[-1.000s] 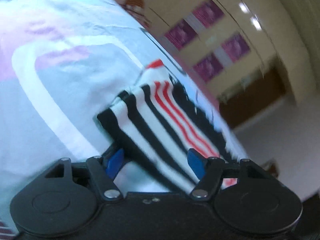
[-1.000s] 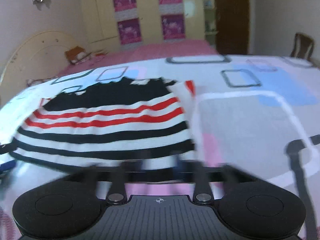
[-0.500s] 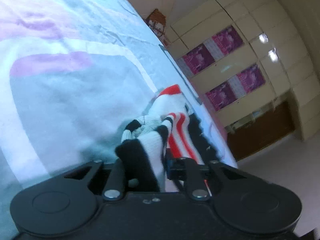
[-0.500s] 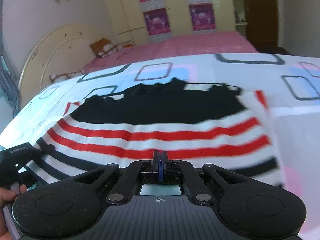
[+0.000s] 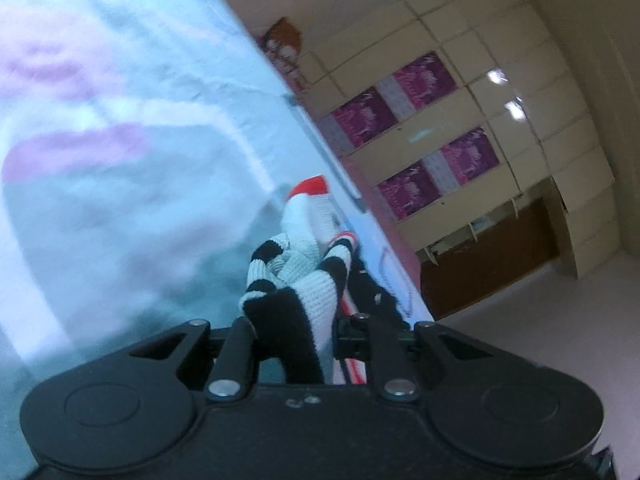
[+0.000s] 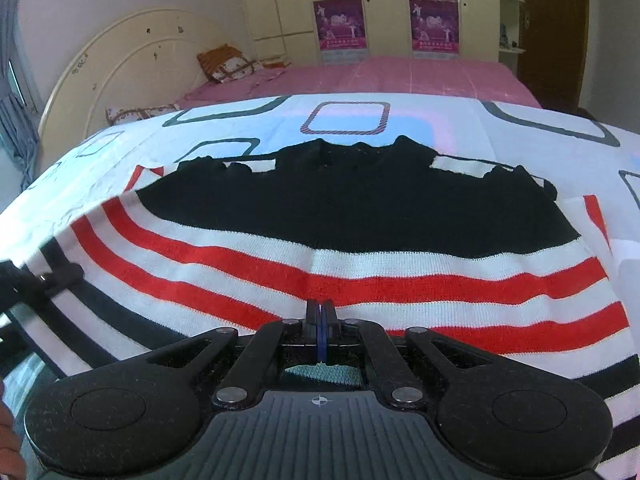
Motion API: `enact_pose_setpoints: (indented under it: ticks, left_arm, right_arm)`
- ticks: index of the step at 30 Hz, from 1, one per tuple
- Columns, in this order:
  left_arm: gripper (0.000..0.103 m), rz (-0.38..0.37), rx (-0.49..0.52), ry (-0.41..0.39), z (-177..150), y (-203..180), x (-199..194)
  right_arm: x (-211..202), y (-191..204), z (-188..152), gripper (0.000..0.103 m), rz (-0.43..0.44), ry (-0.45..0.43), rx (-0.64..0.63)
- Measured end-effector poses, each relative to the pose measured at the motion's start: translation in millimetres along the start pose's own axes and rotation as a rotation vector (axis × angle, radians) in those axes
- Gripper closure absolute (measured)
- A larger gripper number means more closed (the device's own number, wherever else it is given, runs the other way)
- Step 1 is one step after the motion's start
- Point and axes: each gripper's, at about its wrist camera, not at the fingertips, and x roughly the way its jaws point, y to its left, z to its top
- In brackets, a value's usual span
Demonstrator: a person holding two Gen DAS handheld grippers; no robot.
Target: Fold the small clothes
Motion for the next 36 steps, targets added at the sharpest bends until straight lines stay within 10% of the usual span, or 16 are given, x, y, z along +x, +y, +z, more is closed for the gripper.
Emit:
enact_pose_setpoints:
  ticks: [13, 23, 25, 26, 31, 36]
  left_arm:
    - [0.090, -0.089, 0.373, 0.033, -46, -143, 6]
    - [0.079, -0.084, 0.598, 0.311, -195, -242, 74]
    - [0.076, 0.000, 0.674, 0.458, -232, -249, 96]
    - [0.074, -0.009, 0.695, 0.463, -239, -251, 91]
    - [0.074, -0.146, 0.587, 0.382, -191, -251, 43]
    - [0.075, 0.006, 0.644, 0.289, -131, -224, 59]
  right_arm:
    - [-43, -57, 8, 0.103, 0.128, -0.063, 0.240]
    - [-119, -197, -3, 0.103, 0.083, -0.144, 0.448]
    - [-124, -218, -8, 0.081, 0.036, -0.103, 0.484]
    - [-132, -227, -12, 0.042, 0.039, -0.119, 0.489]
    - [-145, -241, -14, 0.038, 0.146, -0.140, 0.488]
    - [-130, -224, -7, 0.038, 0.276, -0.086, 0.477]
